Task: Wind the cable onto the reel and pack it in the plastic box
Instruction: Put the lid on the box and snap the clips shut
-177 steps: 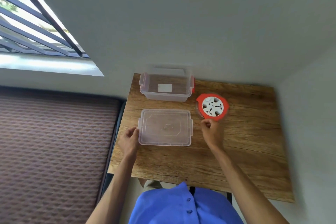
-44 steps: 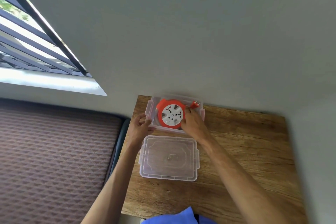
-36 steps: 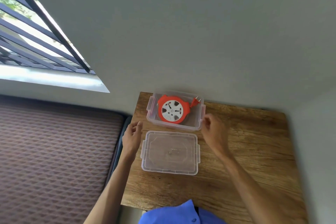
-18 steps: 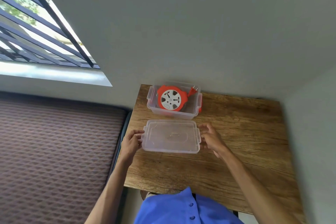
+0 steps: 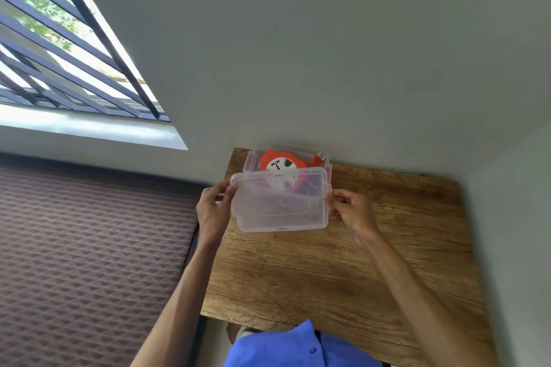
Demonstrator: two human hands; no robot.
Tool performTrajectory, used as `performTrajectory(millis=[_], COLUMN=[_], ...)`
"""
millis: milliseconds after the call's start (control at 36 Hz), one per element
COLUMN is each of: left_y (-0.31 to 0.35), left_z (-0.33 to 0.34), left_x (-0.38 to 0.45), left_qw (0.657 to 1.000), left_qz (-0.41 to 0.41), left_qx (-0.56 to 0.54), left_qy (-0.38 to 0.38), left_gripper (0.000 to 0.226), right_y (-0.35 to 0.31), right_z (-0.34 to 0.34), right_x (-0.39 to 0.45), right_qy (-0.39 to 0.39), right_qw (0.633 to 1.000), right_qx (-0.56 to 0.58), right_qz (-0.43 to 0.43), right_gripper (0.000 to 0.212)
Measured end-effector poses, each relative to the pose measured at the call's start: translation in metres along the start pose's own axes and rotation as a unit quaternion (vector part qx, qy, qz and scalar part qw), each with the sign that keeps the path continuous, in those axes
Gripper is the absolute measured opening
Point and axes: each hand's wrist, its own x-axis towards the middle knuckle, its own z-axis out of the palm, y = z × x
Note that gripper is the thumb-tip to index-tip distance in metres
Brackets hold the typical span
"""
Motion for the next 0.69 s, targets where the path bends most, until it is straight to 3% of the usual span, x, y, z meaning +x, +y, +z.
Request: performTrajectory(millis=[167, 333, 444, 694], left_y=[0.032, 0.053, 0.05, 0.038], left_z=[0.017, 0.034, 0.049, 0.08], left_x=[0.037, 0.079, 0.103, 0.122], left_qw=[0.999, 0.992, 0.982, 0.978], left_qz=[-0.012, 0.045, 0.038, -0.025], left_qx=[-0.04, 0.059, 0.142, 0.189], left_qy=[-0.007, -0.1, -0.117, -0.079], left_gripper=[0.041, 0.033, 0.026, 0.029], right_y=[-0.03, -0.028, -0.019, -0.011], right_z=[0.01, 0.013, 0.015, 0.036], right_x=[0.022, 0.059, 0.079, 0.085], right_qy=[0.057, 0.111, 0.17, 0.206], right_qw=[0.994, 0.984, 0.974, 0.968], right_qx=[-0.07, -0.134, -0.146, -0.133], right_qz=[-0.062, -0.042, -0.036, -0.046], right_gripper=[0.006, 0.03, 0.028, 0.022])
